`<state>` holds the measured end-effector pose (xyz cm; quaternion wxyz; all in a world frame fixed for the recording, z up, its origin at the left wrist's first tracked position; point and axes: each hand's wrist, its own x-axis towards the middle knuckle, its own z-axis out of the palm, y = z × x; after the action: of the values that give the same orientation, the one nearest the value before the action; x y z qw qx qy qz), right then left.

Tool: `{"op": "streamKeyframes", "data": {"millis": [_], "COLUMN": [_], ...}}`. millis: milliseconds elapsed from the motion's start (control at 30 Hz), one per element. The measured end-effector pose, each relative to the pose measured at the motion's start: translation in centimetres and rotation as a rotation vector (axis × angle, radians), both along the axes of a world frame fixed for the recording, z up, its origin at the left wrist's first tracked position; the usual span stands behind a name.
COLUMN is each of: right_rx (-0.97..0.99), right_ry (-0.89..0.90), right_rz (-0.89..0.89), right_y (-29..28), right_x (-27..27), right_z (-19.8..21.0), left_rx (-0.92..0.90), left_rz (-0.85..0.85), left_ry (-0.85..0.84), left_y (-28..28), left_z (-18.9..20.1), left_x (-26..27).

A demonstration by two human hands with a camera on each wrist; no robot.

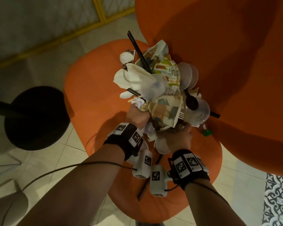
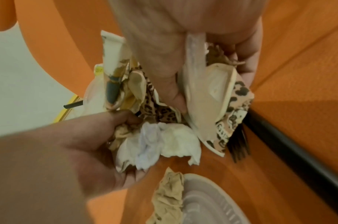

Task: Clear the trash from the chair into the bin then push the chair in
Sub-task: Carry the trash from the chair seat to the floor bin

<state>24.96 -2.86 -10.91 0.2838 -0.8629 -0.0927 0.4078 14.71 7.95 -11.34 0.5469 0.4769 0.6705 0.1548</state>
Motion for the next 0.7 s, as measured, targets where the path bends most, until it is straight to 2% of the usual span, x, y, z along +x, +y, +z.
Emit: {"op": "streamKeyframes", "data": {"millis": [133,300,500,700], "right_rx": [0.064,0.169,0.190,0.288], "right_ry": [0.049,0.108,0.129,0.154], "right_rz": [-0.036,-0.102,-0.115,-0.238], "right_y": [-0.2,-1.5,-3.6,-4.3], "right_x": [0.5,1.7,2.4,1.2], "right_z": [-0.5,0.0,0.2,0.2], "left_rx": [-0.002,-0.049,-0.032,-0.072], "left_rz": [0.038,0.113,0.047,0.156], "left_ry": [-0.098,-0.050,-0.108,-0.156], "left_y": [-0.6,-1.8,-4.3,-6.6], "left_z": [1.2,1.8,3.3,2.3], "left_x": [-1.6,-3.0,-4.5,-5.0]}}
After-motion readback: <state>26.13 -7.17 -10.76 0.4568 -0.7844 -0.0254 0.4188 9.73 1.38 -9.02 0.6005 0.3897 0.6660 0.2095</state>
